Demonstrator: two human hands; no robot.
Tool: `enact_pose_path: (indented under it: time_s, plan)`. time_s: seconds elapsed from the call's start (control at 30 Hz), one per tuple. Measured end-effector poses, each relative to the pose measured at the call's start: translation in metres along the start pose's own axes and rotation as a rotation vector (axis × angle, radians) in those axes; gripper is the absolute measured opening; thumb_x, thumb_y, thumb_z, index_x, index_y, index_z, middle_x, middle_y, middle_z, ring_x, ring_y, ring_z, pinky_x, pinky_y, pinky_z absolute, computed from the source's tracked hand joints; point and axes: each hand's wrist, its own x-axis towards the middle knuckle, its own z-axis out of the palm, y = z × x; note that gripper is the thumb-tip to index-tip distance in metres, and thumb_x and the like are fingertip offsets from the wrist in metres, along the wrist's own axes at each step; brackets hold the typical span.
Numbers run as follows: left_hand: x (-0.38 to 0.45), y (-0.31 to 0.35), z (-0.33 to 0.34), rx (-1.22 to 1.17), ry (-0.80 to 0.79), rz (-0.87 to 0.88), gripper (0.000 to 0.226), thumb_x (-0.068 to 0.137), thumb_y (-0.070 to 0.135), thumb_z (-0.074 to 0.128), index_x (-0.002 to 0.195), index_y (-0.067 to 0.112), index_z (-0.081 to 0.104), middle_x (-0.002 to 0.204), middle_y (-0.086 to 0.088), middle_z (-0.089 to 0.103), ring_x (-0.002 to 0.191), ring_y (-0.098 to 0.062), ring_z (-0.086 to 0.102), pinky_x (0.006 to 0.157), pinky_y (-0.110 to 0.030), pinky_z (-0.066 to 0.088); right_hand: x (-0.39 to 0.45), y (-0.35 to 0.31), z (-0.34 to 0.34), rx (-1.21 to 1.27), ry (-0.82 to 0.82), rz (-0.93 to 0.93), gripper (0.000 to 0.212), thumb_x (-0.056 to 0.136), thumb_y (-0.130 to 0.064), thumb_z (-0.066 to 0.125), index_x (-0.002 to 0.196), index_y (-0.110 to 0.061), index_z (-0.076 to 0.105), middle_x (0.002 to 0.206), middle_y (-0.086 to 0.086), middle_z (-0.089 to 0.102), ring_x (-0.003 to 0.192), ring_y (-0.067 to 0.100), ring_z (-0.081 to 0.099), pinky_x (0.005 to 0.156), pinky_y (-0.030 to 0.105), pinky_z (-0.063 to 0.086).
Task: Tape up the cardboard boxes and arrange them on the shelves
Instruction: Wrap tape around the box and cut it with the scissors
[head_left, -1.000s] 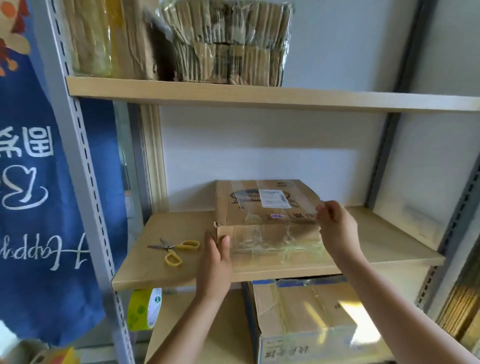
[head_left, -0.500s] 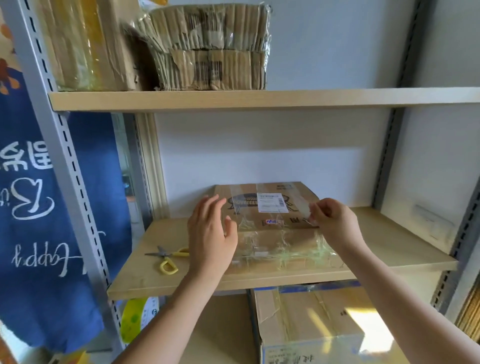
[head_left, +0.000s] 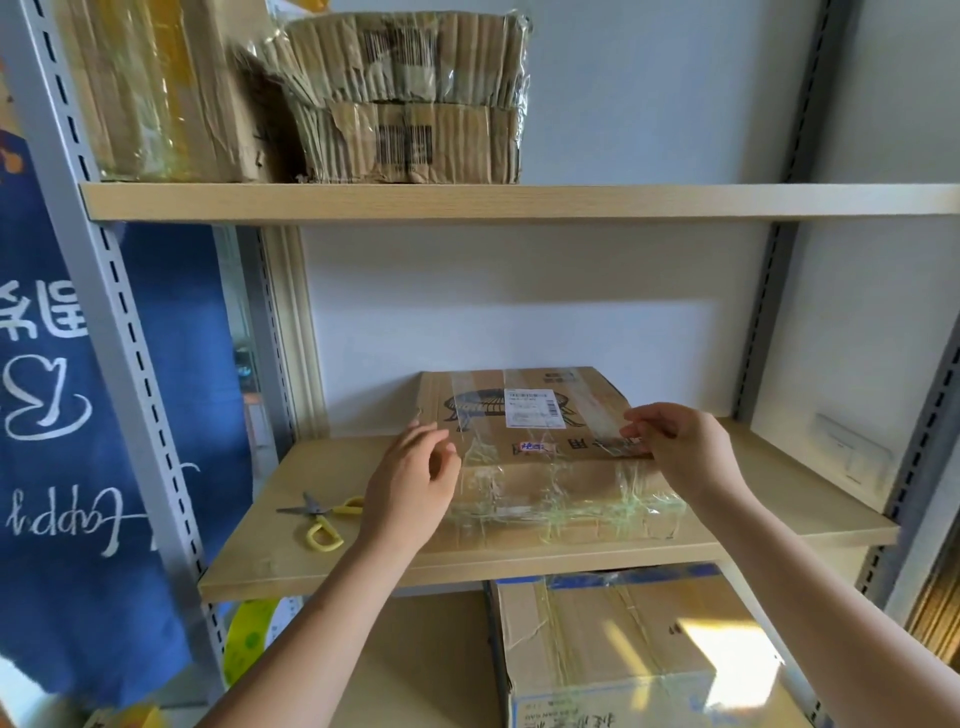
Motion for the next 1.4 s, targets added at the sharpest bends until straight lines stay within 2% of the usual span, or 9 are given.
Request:
enact_pose_path:
  time_s: [0.13,0.3,0.53,0.73,0.87,1.0,1.17,1.3,1.4]
  plan:
    - [-0.001,-0.001,-0.001,-0.196,-0.015,-0.111,0.043,0.099,0.036,0.048,0.138,0.020,0.054,0.150,0.004,0.043,0.140,-0.010,0.036,0.111,-0.024,0.030,0.000,0.009,-0.003,-0.090,0.083,-0.044,0.027,0.096,-0.008,0.047,0.104,-0.019,0.070,0.082,-0.008,0.070,0.078,0.015,0.065,0.068,0.033,0.054]
    - [-0.010,0.007,-0.002,-0.634,0.004,-0.474,0.070,0.095,0.042,0.058,0.154,0.023,0.025,0.145,0.004,0.044,0.131,-0.017,0.045,0.102,-0.029,0.035,-0.004,0.023,-0.011,-0.123,0.211,-0.022,0.022,0.093,-0.007,0.050,0.097,-0.016,0.070,0.079,0.001,0.067,0.068,0.017,0.056,0.060,0.028,0.043]
    - [-0.012,0.010,0.002,-0.778,0.012,-0.557,0.055,0.095,0.040,0.059,0.145,0.025,0.041,0.123,0.016,0.050,0.105,-0.006,0.049,0.091,-0.026,0.037,-0.003,0.039,-0.032,0.202,0.197,0.179,0.008,0.086,-0.009,0.069,0.089,-0.017,0.068,0.079,-0.005,0.075,0.080,0.018,0.070,0.083,0.036,0.055]
    - [-0.018,0.012,0.004,-0.836,-0.037,-0.697,0.035,0.089,0.057,0.057,0.113,0.031,0.053,0.092,0.018,0.054,0.081,-0.001,0.047,0.083,-0.032,0.036,-0.016,0.051,-0.036,0.011,0.083,0.250,0.015,0.088,-0.024,0.072,0.074,-0.017,0.073,0.065,-0.001,0.072,0.065,0.017,0.067,0.072,0.033,0.056]
    - [-0.019,0.014,0.002,-0.824,-0.038,-0.720,0.038,0.089,0.059,0.055,0.111,0.028,0.054,0.091,0.013,0.055,0.081,-0.004,0.049,0.076,-0.031,0.038,-0.014,0.045,-0.014,-0.077,0.093,0.333,0.042,0.103,-0.032,0.044,0.077,-0.006,0.065,0.075,0.012,0.067,0.073,0.029,0.057,0.071,0.037,0.044]
    - [-0.024,0.017,-0.004,-0.824,-0.098,-0.698,0.050,0.079,0.066,0.064,0.110,0.027,0.059,0.096,0.013,0.064,0.093,-0.008,0.056,0.082,-0.031,0.040,-0.008,0.039,-0.002,0.017,0.123,0.455,0.044,0.105,-0.033,0.036,0.121,-0.002,0.063,0.098,0.018,0.062,0.091,0.033,0.057,0.079,0.038,0.043]
    - [-0.029,0.014,-0.010,-0.709,-0.102,-0.341,0.073,0.065,0.052,0.085,0.126,0.031,0.051,0.112,0.017,0.067,0.106,-0.001,0.061,0.087,-0.020,0.048,0.004,0.022,-0.021,-0.048,0.211,0.426,0.048,0.105,-0.037,0.033,0.104,0.000,0.063,0.084,0.015,0.059,0.085,0.035,0.059,0.077,0.042,0.048]
    - [-0.011,0.021,-0.016,-0.681,0.089,-0.338,0.062,0.068,0.053,0.083,0.117,0.029,0.052,0.111,0.013,0.066,0.106,-0.010,0.062,0.092,-0.028,0.048,0.011,-0.011,-0.029,-0.218,0.256,0.279,0.051,0.106,-0.035,0.025,0.100,0.001,0.060,0.093,0.022,0.060,0.087,0.037,0.056,0.072,0.036,0.040]
    - [-0.002,0.026,-0.024,-0.629,0.075,-0.344,0.059,0.072,0.055,0.079,0.116,0.028,0.051,0.107,0.015,0.064,0.105,-0.013,0.062,0.084,-0.026,0.046,0.013,-0.021,-0.031,-0.215,0.293,0.250,0.049,0.106,-0.033,0.023,0.100,0.002,0.057,0.096,0.024,0.059,0.085,0.036,0.051,0.071,0.036,0.037]
